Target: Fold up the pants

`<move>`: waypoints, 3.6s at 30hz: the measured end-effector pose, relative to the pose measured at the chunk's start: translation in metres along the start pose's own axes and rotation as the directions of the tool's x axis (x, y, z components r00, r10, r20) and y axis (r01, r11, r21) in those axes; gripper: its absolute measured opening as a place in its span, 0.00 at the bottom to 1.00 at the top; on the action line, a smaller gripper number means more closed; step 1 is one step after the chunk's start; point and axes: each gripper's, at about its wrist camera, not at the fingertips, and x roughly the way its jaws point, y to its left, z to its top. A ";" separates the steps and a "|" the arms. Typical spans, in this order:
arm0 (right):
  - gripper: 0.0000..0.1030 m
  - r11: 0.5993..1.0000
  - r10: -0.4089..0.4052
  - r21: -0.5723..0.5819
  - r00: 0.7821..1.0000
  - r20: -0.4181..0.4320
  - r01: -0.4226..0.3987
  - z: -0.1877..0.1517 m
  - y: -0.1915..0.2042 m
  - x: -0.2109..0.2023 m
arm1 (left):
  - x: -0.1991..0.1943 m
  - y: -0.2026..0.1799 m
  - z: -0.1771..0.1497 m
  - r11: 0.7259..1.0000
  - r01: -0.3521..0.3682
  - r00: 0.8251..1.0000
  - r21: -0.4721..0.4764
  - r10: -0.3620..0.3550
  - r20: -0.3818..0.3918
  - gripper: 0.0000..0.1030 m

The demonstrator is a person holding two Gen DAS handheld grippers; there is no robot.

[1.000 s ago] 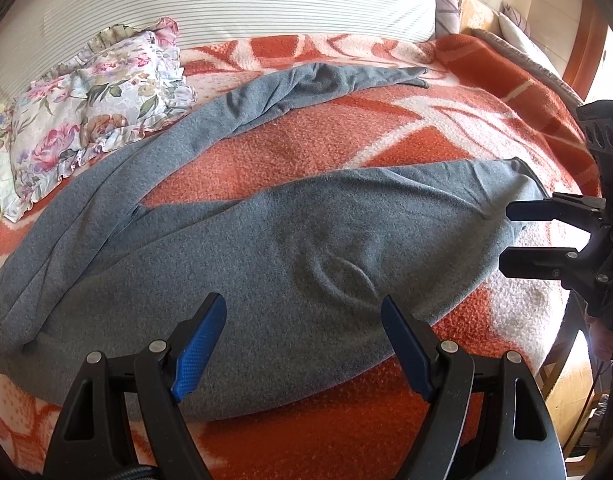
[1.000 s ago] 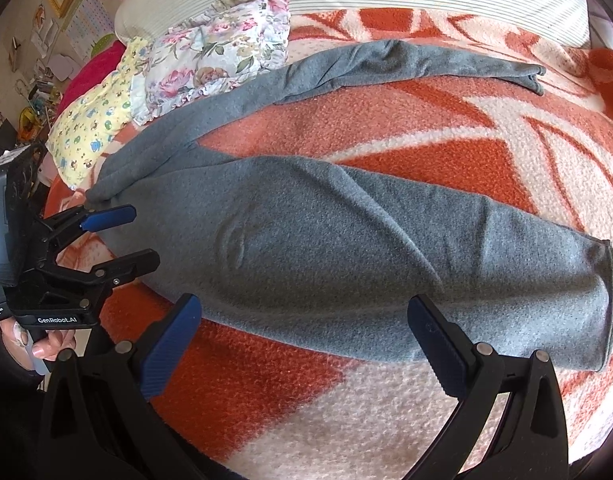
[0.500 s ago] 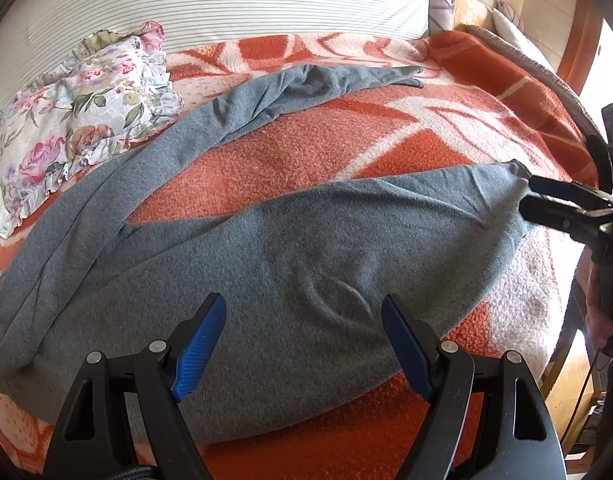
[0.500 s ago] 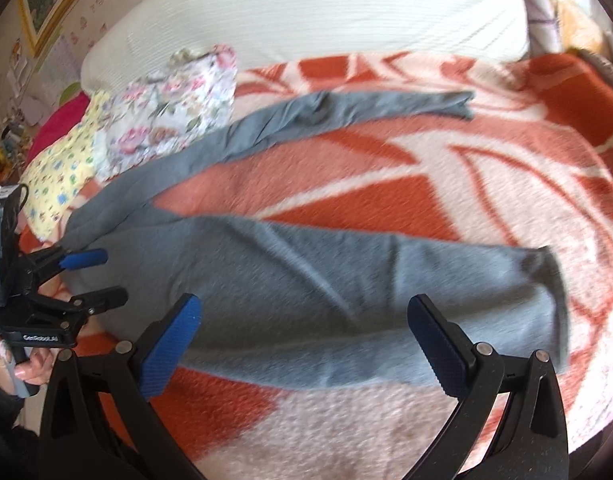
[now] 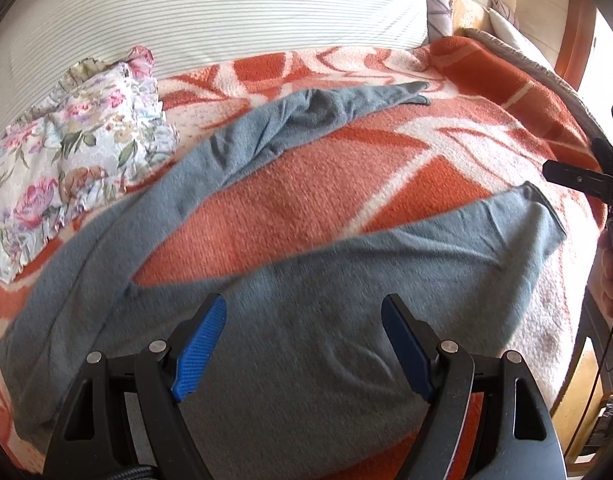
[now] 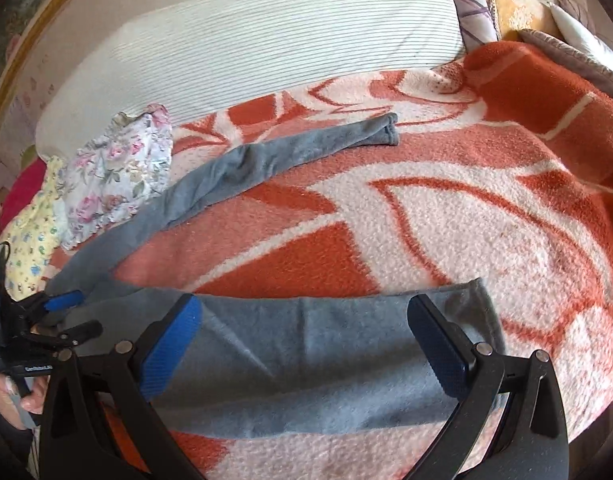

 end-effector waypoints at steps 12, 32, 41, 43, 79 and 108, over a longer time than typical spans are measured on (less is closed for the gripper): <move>0.90 0.983 0.087 0.167 0.996 -0.029 -0.081 0.067 -0.044 0.053 | 0.048 0.074 0.051 0.998 -0.054 0.998 -0.044 0.052 -0.041 0.78; 0.22 0.893 0.001 0.447 0.992 -0.126 0.056 0.181 -0.134 0.221 | 0.181 0.117 0.129 0.991 -0.055 0.965 0.126 0.085 -0.249 0.67; 0.09 0.979 0.008 0.204 0.987 -0.160 0.025 0.120 -0.118 0.123 | 0.119 0.085 0.070 0.959 0.124 0.968 0.255 -0.060 -0.244 0.09; 0.09 0.984 -0.042 0.156 0.967 -0.250 0.083 0.098 -0.125 0.112 | 0.102 0.075 0.046 0.933 0.175 0.955 0.314 -0.084 -0.283 0.11; 0.12 0.999 -0.038 0.006 0.999 0.010 0.038 0.099 -0.107 0.046 | 0.067 -0.012 0.039 0.919 0.237 0.957 0.314 -0.166 -0.237 0.08; 0.10 0.993 -0.030 0.118 0.997 0.072 0.022 -0.018 -0.123 -0.048 | -0.035 -0.050 -0.018 0.920 0.120 0.993 0.374 -0.115 -0.036 0.05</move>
